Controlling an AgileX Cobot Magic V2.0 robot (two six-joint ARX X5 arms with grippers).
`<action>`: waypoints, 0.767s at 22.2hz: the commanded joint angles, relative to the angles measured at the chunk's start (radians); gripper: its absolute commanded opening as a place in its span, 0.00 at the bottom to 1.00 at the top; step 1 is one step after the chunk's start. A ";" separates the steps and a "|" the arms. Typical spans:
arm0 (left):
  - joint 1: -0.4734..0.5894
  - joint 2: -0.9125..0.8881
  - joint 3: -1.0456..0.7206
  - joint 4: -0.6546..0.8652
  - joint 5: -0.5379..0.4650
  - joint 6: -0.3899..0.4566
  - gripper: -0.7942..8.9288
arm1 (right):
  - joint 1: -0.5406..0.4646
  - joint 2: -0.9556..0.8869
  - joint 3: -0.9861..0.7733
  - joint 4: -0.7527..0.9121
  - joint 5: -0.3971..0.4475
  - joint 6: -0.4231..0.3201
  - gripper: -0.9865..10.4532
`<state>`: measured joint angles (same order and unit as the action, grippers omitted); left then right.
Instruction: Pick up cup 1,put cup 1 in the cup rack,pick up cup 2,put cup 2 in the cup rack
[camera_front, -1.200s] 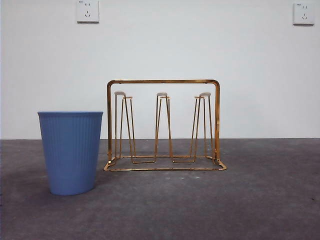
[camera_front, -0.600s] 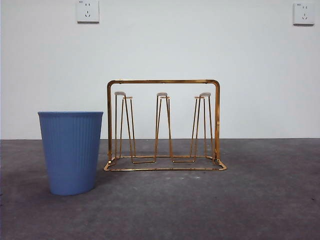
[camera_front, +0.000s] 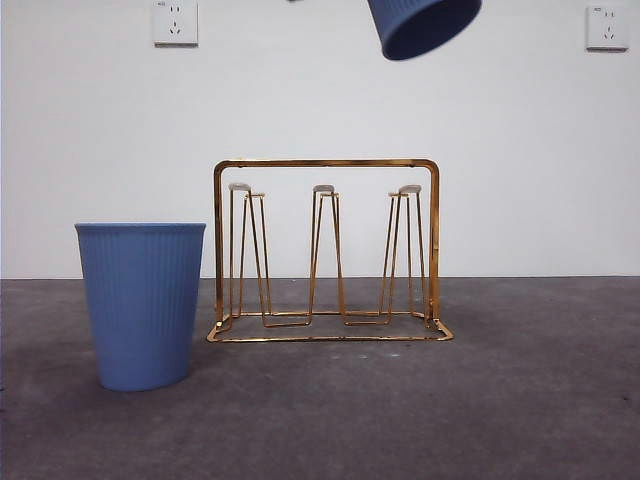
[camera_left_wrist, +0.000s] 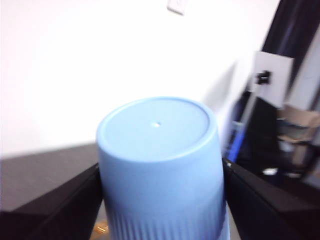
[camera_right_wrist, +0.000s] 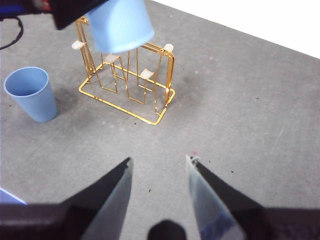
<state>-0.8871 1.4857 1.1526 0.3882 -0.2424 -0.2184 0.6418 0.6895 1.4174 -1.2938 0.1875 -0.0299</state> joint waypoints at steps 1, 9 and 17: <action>-0.005 0.048 0.006 0.014 -0.040 0.138 0.08 | 0.000 -0.007 -0.006 0.003 0.003 0.013 0.25; -0.006 0.193 0.076 0.019 -0.105 0.167 0.08 | 0.000 -0.007 -0.006 -0.012 0.003 0.013 0.25; -0.008 0.264 0.089 0.019 -0.177 0.171 0.08 | 0.000 -0.007 -0.006 -0.024 0.003 0.012 0.25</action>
<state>-0.8925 1.7298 1.2385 0.3958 -0.4122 -0.0628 0.6418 0.6857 1.4174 -1.3235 0.1871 -0.0296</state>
